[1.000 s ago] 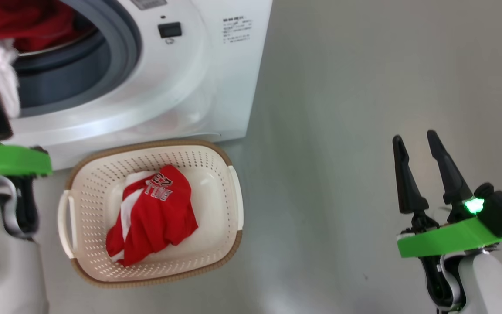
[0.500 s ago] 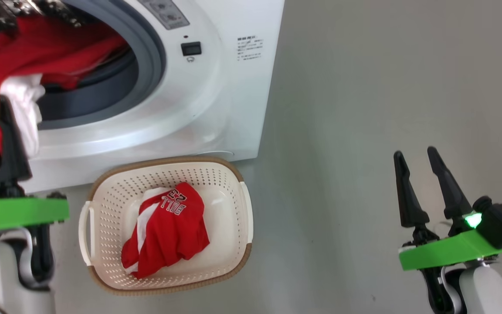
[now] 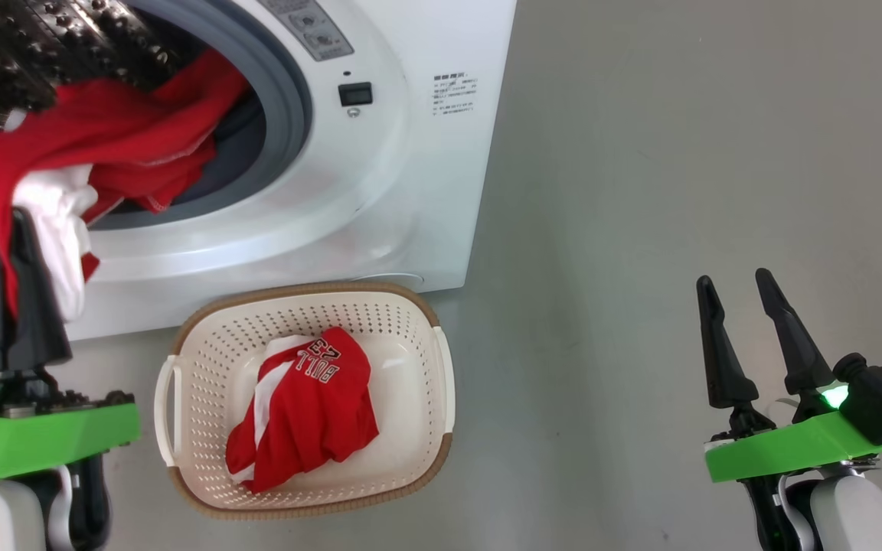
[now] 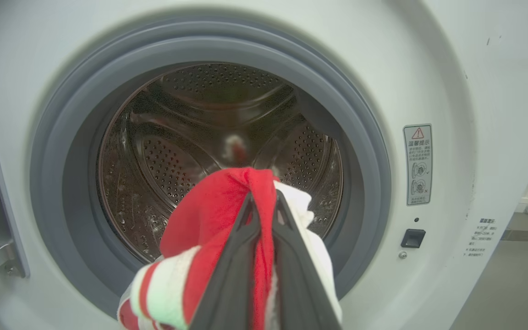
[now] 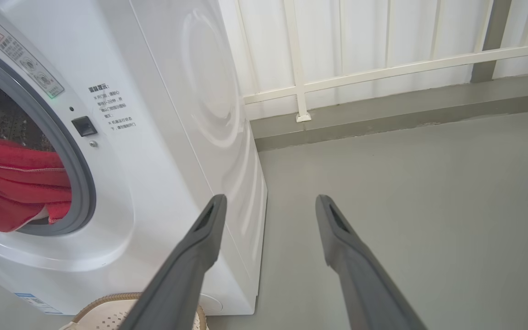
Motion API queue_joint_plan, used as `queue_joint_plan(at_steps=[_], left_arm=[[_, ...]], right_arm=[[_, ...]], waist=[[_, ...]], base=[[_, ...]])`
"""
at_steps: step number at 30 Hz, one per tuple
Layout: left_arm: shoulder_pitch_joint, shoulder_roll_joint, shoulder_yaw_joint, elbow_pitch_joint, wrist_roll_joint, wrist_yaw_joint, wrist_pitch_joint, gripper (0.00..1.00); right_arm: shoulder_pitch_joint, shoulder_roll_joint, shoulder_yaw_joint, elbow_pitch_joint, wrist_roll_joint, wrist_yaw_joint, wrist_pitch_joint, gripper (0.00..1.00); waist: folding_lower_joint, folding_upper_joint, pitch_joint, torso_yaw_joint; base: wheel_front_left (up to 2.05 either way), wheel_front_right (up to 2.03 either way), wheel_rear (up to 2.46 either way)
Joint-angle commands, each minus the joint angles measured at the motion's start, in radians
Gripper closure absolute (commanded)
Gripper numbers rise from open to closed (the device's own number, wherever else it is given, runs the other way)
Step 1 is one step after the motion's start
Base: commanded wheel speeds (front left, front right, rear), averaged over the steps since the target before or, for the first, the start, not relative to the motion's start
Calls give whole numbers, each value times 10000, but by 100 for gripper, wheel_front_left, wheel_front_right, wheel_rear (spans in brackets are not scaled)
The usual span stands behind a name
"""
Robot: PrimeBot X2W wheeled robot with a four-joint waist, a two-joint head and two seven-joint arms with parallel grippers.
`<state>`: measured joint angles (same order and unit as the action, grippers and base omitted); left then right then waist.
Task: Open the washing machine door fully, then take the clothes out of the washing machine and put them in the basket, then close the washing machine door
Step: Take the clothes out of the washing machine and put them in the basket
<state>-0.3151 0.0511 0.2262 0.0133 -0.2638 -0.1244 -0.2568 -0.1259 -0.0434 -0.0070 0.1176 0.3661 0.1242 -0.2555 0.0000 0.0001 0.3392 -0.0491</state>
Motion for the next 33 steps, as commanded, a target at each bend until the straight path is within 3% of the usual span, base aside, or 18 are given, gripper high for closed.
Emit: queue_joint_plan(at_steps=[1,16,33], left_arm=[[121,206,243,-196,104,-63,-49,100],[448,121,-146,1840,143,-63,-49,100],[-996,881,-1238,5517,356,-63,-49,100]], right_arm=[[109,-68,242,-212,-63,65,-63,0],[72,-68,392,-305,115,65,-63,0],[-558,-68,363,-636,267,65,-63,0]], waist=[[0,-1,-17,6],[0,-1,327,-238],[0,-1,1964,-600]], base=[[0,0,0],[0,0,0],[0,0,0]])
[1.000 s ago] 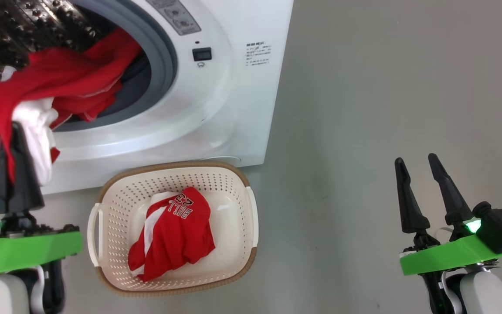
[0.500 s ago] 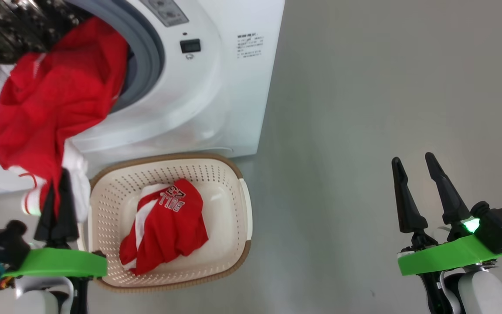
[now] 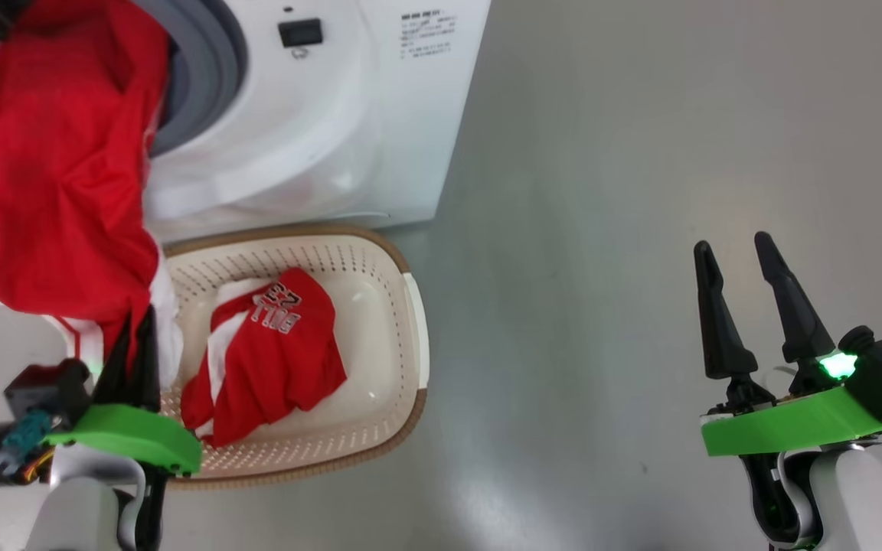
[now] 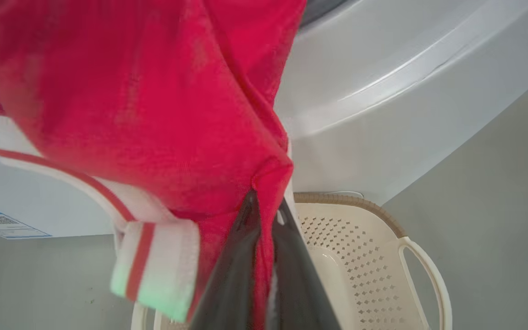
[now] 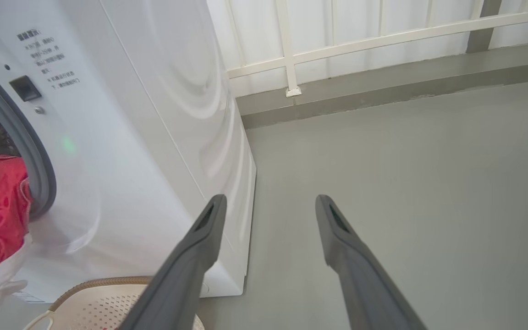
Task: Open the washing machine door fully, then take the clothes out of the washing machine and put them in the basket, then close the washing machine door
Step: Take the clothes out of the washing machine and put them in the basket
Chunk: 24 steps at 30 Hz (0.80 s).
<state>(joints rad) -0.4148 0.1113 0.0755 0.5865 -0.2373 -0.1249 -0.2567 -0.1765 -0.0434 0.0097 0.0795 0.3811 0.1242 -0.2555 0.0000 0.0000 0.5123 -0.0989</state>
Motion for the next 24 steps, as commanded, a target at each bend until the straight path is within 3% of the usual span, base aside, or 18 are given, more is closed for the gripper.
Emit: queue_joint_plan(at_steps=[1,21,22,24], left_arm=[[-120,327,183,-28,101,-57,-51,100],[-2589,957,-928,2517,-354,-57,-51,100],[-2673,982,-935,2592,-384,-57,-51,95],[-2796,1019,-936,2685,-431,-57,-51,75]], right_arm=[[-90,-68,193,-280,127,65,-63,0],[-853,-68,192,-596,100,65,-63,0],[-875,-68,201,-589,92,65,-63,0],[-901,-68,206,-588,80,65,-63,0]], waist=[[0,0,330,-119],[0,0,2216,-134],[0,0,2255,-129],[0,0,2302,-118]], base=[[0,0,0],[0,0,0],[0,0,0],[0,0,0]])
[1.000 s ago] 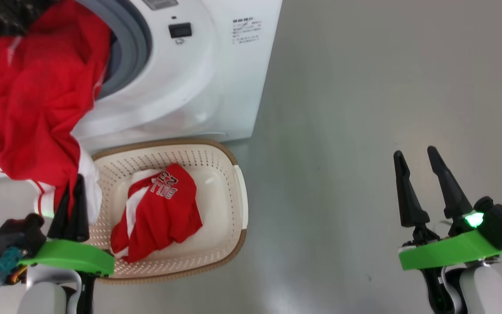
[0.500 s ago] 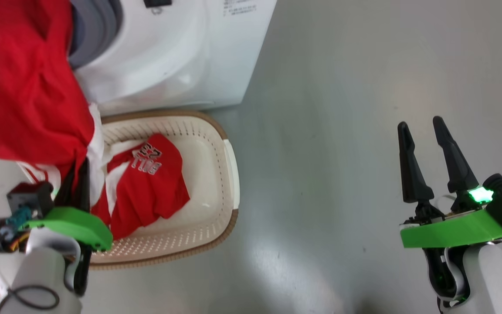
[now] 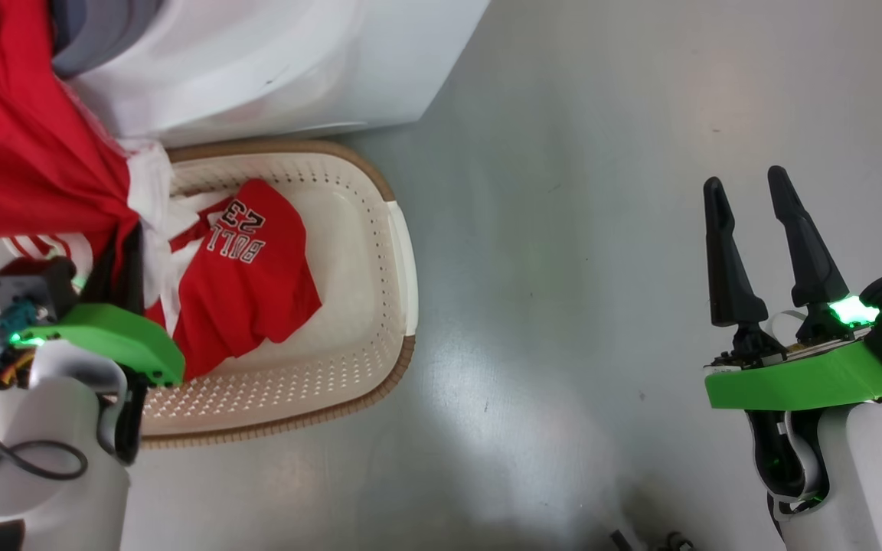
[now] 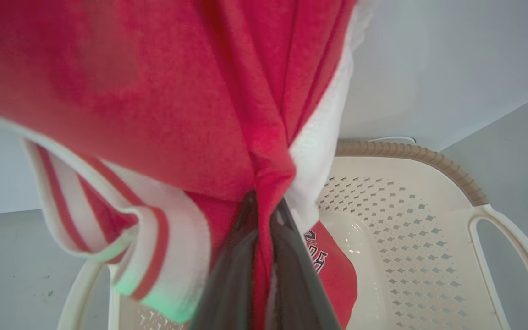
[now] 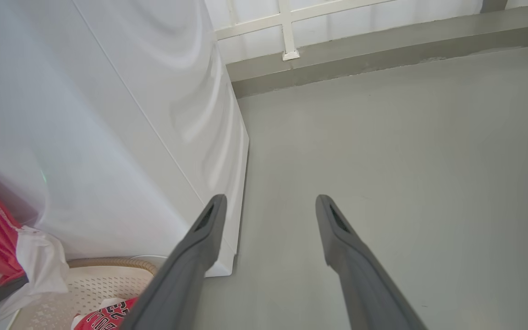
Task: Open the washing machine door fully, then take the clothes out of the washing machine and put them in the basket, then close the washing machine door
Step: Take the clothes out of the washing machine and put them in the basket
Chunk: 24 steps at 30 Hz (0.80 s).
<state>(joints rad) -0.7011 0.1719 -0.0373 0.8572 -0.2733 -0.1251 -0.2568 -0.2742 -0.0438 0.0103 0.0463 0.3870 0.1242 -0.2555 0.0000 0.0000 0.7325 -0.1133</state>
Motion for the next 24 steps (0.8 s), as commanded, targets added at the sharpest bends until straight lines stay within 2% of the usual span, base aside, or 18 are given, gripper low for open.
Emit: queue_joint_plan(at_steps=[1,3,5,7,8,24], left_arm=[[67,413,191,-22,-70,-55,-49,75],[-31,439,217,24,-101,-56,-49,56],[-75,416,249,13,-98,-56,-49,47],[-57,370,281,-20,-68,-56,-49,25],[-45,354,309,-44,-57,-56,-49,2],[930,-261,818,-1321,-59,-56,-49,0]], right_arm=[[76,-64,200,-256,21,65,-63,0],[58,-64,198,-261,9,65,-63,0],[40,-64,187,-244,-11,65,-63,0],[29,-64,175,-215,-30,65,-63,0],[26,-64,172,-204,-40,65,-63,0],[215,-64,240,80,-227,65,-63,0]], waist=[[0,0,100,26],[0,0,139,45],[0,0,140,74],[0,0,111,102],[0,0,93,113],[0,0,-960,564]], base=[[0,0,0],[0,0,0],[0,0,0],[0,0,0],[0,0,0],[0,0,0]])
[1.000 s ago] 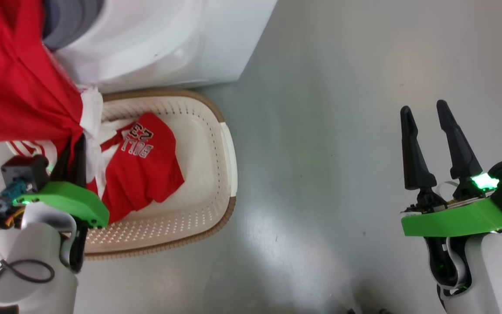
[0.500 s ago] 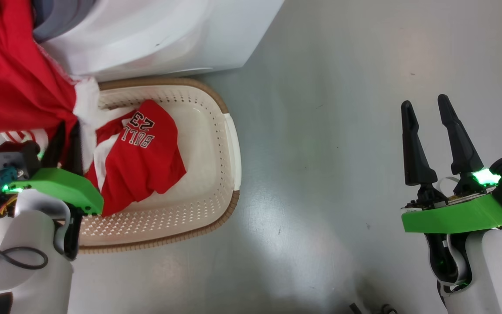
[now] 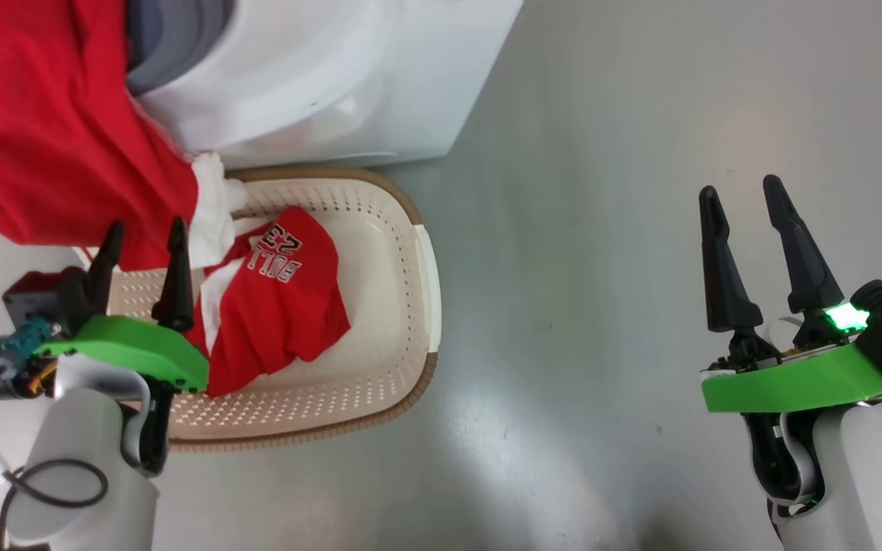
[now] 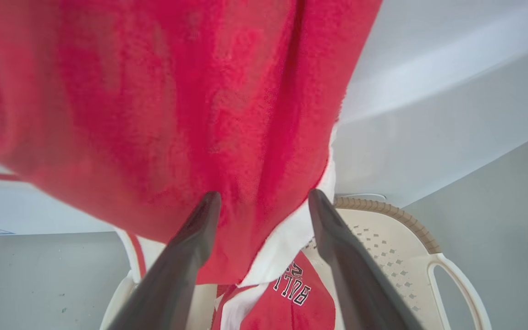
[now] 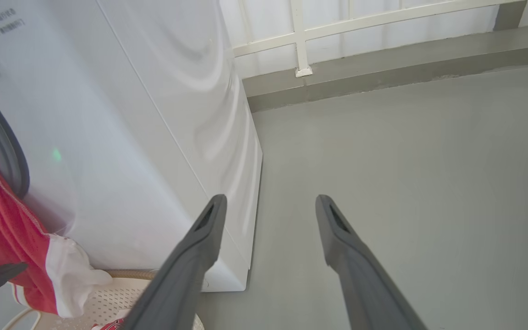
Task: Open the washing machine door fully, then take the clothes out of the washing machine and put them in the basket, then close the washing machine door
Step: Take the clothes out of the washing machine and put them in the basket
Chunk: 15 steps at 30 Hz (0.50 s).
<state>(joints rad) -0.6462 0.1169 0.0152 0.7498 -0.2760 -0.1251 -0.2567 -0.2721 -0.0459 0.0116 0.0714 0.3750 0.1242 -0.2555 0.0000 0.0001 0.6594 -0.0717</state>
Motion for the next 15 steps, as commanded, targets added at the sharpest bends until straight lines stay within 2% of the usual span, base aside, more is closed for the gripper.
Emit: queue_joint_plan(at_steps=[1,15], left_arm=[[479,254,330,-412,-31,-56,-51,0],[1912,48,829,-3008,167,-56,-51,0]], right_arm=[[224,-43,248,-152,-127,65,-63,0],[591,-43,210,59,-436,65,-63,0]], waist=[[0,-1,-329,184],[0,-1,-1240,694]], base=[[0,0,0],[0,0,0]])
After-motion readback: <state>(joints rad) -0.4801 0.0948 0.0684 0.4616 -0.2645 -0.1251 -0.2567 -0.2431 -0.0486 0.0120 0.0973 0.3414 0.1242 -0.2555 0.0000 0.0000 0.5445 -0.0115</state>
